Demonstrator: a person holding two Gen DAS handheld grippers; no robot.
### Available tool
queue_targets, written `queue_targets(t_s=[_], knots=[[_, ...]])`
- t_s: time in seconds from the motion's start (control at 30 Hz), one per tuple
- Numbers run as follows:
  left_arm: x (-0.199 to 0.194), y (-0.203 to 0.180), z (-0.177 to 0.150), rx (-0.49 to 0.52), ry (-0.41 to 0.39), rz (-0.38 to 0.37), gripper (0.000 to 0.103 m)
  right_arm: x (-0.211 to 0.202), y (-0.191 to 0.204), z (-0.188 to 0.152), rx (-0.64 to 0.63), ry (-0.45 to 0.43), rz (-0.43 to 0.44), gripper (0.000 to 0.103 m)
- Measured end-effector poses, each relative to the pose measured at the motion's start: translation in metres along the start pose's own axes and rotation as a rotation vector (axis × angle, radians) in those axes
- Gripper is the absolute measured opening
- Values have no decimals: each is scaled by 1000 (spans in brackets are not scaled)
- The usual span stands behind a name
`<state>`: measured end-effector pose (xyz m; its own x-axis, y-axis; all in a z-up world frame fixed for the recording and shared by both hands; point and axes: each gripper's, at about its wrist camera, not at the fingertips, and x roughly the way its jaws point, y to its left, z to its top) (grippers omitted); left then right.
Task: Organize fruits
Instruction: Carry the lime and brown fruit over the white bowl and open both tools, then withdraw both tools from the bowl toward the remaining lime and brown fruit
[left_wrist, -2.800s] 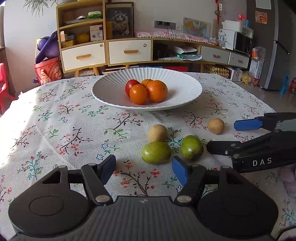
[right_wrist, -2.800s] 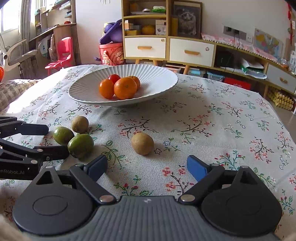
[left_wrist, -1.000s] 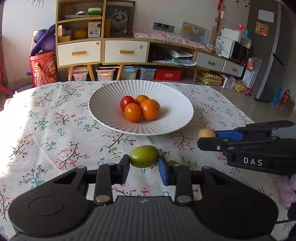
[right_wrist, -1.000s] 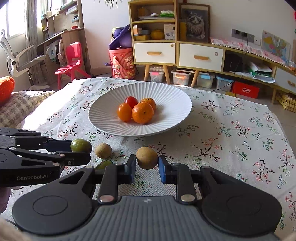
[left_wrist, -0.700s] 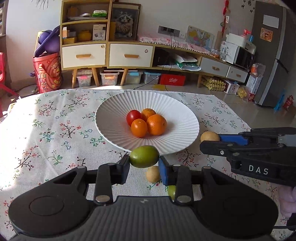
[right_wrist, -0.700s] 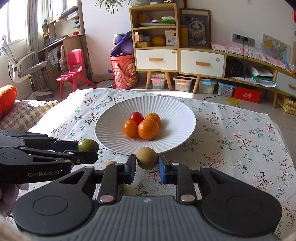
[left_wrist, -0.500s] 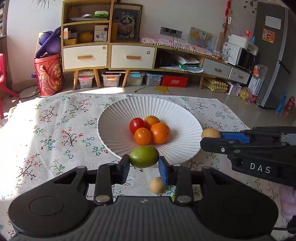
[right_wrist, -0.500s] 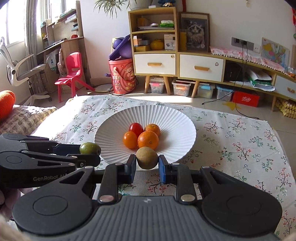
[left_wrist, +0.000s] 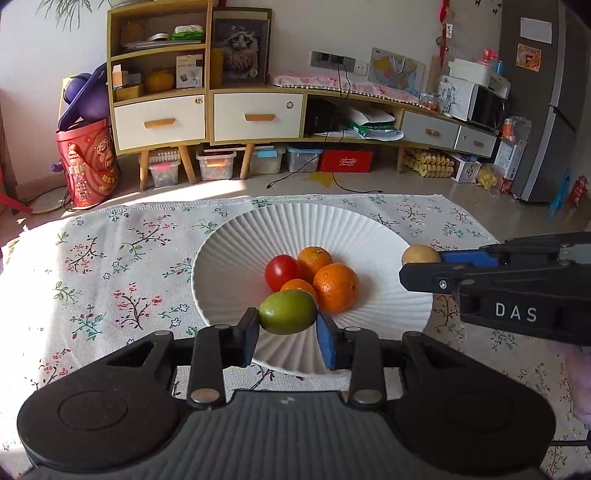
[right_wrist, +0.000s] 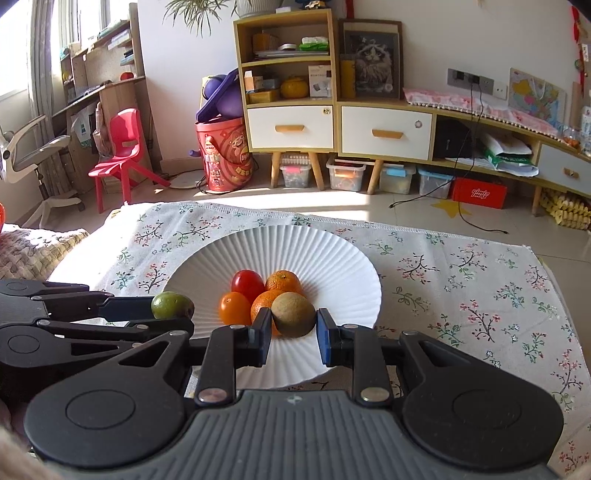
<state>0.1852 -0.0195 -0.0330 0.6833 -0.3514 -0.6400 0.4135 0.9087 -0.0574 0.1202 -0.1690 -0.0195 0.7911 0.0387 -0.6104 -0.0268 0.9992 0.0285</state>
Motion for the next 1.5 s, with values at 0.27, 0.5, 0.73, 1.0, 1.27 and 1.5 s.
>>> queue_targets(t_s=[0.27, 0.5, 0.73, 1.0, 1.27, 1.5], knots=[[18, 8, 8, 10, 13, 48, 19, 19, -1, 2, -20, 27, -43, 23], [29, 16, 10, -15, 20, 66, 19, 36, -14, 4, 2, 54, -75, 23], [31, 15, 12, -5, 19, 69, 19, 36, -17, 3, -2, 51, -74, 23], [29, 14, 12, -4, 18, 66, 20, 33, -19, 4, 6, 46, -71, 26], [14, 16, 11, -29, -7, 41, 35, 21, -21, 5, 3, 37, -48, 45], [-1, 13, 7, -10, -31, 38, 49, 10, -24, 4, -8, 32, -35, 55]])
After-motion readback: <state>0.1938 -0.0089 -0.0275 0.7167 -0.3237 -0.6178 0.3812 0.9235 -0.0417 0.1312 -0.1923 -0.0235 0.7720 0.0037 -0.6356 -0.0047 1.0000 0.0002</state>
